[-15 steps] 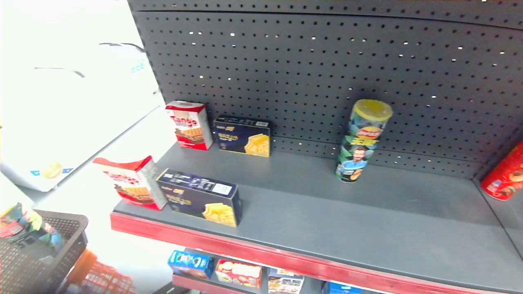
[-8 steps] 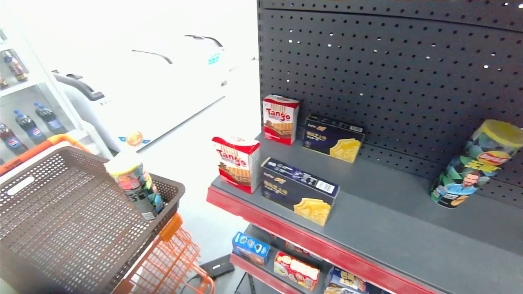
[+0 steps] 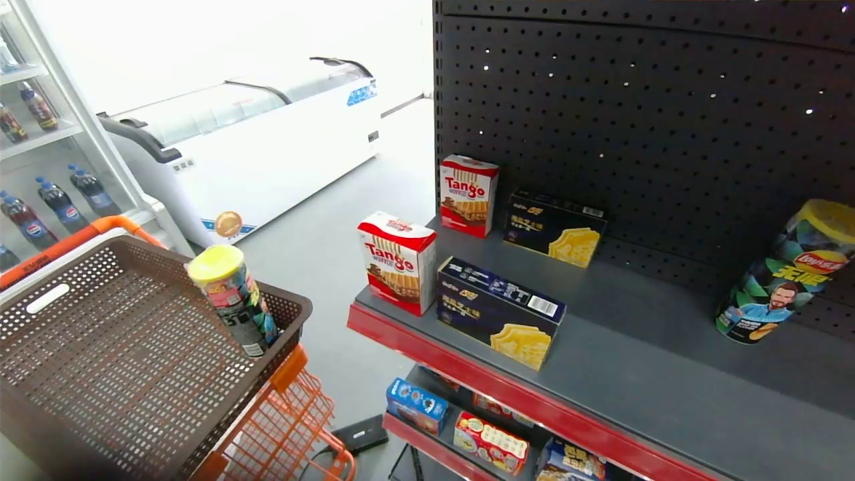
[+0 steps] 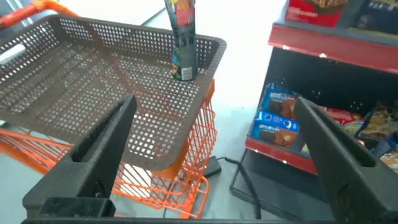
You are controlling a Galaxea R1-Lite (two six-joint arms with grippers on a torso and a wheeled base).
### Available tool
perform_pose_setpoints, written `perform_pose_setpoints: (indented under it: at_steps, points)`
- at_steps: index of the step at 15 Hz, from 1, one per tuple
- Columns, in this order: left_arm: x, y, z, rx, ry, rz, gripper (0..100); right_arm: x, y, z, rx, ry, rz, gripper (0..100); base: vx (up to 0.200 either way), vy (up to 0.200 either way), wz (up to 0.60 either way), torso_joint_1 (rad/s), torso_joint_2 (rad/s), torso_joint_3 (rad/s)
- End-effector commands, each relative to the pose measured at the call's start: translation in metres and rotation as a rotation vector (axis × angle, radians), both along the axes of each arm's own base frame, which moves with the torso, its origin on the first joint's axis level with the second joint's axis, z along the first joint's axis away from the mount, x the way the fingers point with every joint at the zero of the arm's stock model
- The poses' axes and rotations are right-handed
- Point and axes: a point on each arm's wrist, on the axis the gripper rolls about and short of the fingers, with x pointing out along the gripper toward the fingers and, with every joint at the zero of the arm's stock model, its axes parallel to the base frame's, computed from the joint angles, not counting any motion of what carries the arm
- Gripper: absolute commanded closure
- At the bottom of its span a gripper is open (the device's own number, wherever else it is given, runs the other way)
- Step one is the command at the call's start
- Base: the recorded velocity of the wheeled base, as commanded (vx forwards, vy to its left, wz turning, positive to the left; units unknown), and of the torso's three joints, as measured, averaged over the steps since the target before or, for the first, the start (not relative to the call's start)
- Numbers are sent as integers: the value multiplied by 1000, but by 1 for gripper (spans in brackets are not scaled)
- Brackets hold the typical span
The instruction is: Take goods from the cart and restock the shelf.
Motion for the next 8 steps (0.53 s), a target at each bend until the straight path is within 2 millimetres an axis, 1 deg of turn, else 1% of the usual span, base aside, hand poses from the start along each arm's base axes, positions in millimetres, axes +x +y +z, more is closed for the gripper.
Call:
perform_pose_setpoints:
  at_steps: [1, 2, 4, 5, 7, 8]
  points:
    - [-6, 1, 20, 4, 15, 37, 0, 0, 0, 0, 0, 1, 0, 0, 0, 0, 0, 0, 0, 0]
    - [-4, 2, 29, 17, 61, 112, 0, 0, 0, 0, 0, -1, 0, 0, 0, 0, 0, 0, 0, 0]
    - [5, 4, 39, 48, 127, 163, 0, 0, 0, 0, 0, -1, 0, 0, 0, 0, 0, 0, 0, 0]
    - [26, 4, 59, 63, 217, 165, 0, 0, 0, 0, 0, -1, 0, 0, 0, 0, 0, 0, 0, 0]
    - [51, 4, 73, 76, 326, 161, 0, 0, 0, 0, 0, -1, 0, 0, 0, 0, 0, 0, 0, 0]
    - [68, 4, 79, 73, 377, 161, 0, 0, 0, 0, 0, 1, 0, 0, 0, 0, 0, 0, 0, 0]
